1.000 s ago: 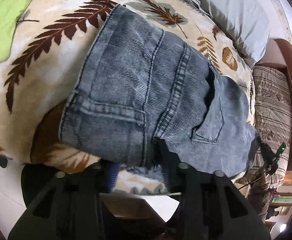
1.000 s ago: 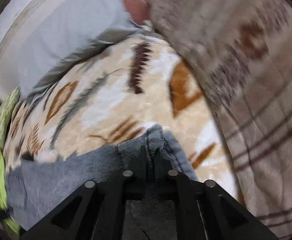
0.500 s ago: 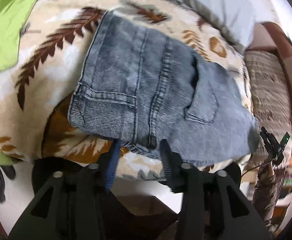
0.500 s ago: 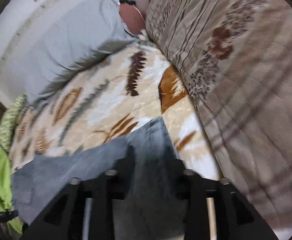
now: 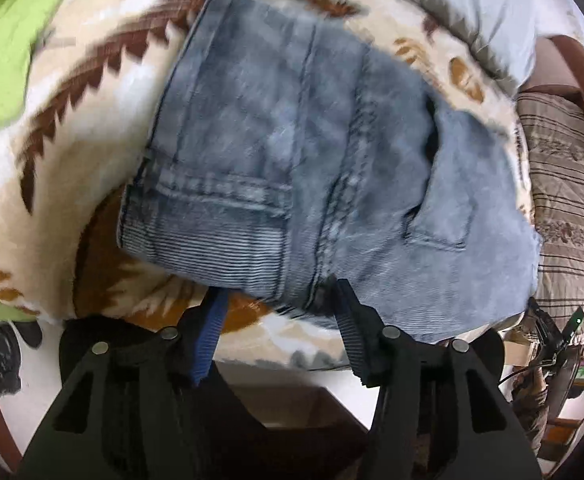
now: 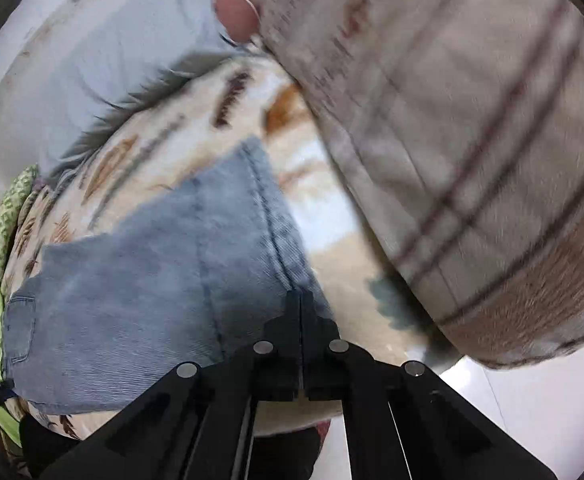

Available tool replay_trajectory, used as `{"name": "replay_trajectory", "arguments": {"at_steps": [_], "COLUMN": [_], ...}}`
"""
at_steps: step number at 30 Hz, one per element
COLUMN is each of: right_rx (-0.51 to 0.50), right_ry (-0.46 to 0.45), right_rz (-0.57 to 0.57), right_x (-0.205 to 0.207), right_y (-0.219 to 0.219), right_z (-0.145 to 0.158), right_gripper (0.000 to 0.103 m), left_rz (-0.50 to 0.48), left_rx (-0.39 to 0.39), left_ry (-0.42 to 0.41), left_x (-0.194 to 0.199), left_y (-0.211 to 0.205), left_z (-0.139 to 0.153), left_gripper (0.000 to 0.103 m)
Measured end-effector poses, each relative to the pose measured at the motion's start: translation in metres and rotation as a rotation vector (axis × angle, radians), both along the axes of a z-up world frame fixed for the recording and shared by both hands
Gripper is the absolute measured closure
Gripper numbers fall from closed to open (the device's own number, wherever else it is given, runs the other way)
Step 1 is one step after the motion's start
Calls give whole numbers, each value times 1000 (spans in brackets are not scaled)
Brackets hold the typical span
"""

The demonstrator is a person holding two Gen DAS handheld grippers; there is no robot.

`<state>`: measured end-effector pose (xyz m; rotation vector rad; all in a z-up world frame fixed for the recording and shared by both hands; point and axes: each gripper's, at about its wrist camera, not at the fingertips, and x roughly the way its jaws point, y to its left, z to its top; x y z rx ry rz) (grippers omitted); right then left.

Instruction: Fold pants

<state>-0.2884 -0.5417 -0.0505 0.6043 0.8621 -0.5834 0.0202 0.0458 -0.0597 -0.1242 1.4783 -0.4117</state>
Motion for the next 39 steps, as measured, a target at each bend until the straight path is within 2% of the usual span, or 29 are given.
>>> {"name": "replay_trajectory", "arguments": {"at_steps": [2, 5, 6, 7, 8, 9, 11, 12, 15, 17, 19, 20, 24, 26, 27, 28, 29, 30, 32, 33, 34, 36, 37, 39], "right_rx": [-38, -49, -57, -55, -44, -31, 21, 51, 128, 143, 173, 179, 178, 190, 159, 131, 99, 70, 16, -28, -46, -91, -104, -60], "right_ry": [-33, -85, -98, -111, -123, -135, -150, -155, -145, -114, -93, -69, 41, 97, 110, 99, 58, 15, -7, 40, 80, 163, 181, 140], "right_rz": [-16, 20, 51, 88, 127, 166, 276, 322, 473, 541, 579, 600, 670, 736, 769, 811, 825, 833, 815, 798, 793, 758, 737, 681], "right_x": [-4, 6, 16, 29, 46, 61, 107, 128, 200, 251, 288, 313, 361, 374, 376, 374, 370, 364, 358, 361, 365, 369, 369, 363], "right_y": [4, 16, 23, 32, 40, 48, 71, 81, 118, 139, 153, 161, 184, 197, 204, 214, 222, 226, 226, 225, 224, 219, 215, 205], "right_z": [16, 38, 46, 52, 56, 58, 58, 57, 47, 39, 30, 22, -7, -24, -26, -21, -9, 2, 10, 3, -6, -27, -31, -26], "right_gripper": [96, 92, 83, 70, 65, 59, 58, 57, 51, 51, 50, 49, 46, 48, 69, 94, 99, 100, 101, 101, 101, 99, 103, 102], "left_rz": [12, -66, -81, -88, -83, -63, -20, -4, 51, 82, 105, 104, 65, -1, -28, -54, -89, -145, -205, -213, -205, -164, -144, -120], "left_rx": [-55, -116, -131, -144, -147, -139, -106, -87, -54, -113, -155, -162, -178, -249, -285, -300, -287, -237, -112, -78, -58, -83, -77, -64], "left_ry": [38, -46, -81, -132, -167, -206, -233, -237, -160, -51, 18, 31, 54, 44, 47, 29, -1, -48, -88, -82, -64, -71, -73, -77], "left_x": [-1, -7, -8, -5, -1, 8, 29, 41, 87, 113, 132, 138, 148, 144, 141, 134, 125, 111, 93, 91, 89, 87, 86, 82], "left_y": [7, 15, 18, 22, 25, 30, 35, 39, 47, 53, 56, 54, 44, 36, 32, 26, 18, 8, -8, -11, -13, -7, -4, 2], "left_z": [-1, 29, 40, 55, 66, 77, 83, 82, 58, 34, 19, 15, 4, 10, 13, 19, 26, 32, 27, 20, 12, 13, 14, 17], "left_gripper": [50, 52, 51, 50, 43, 32, 18, 18, 18, 19, 18, 18, 18, 18, 24, 31, 46, 61, 68, 70, 70, 71, 72, 71]}}
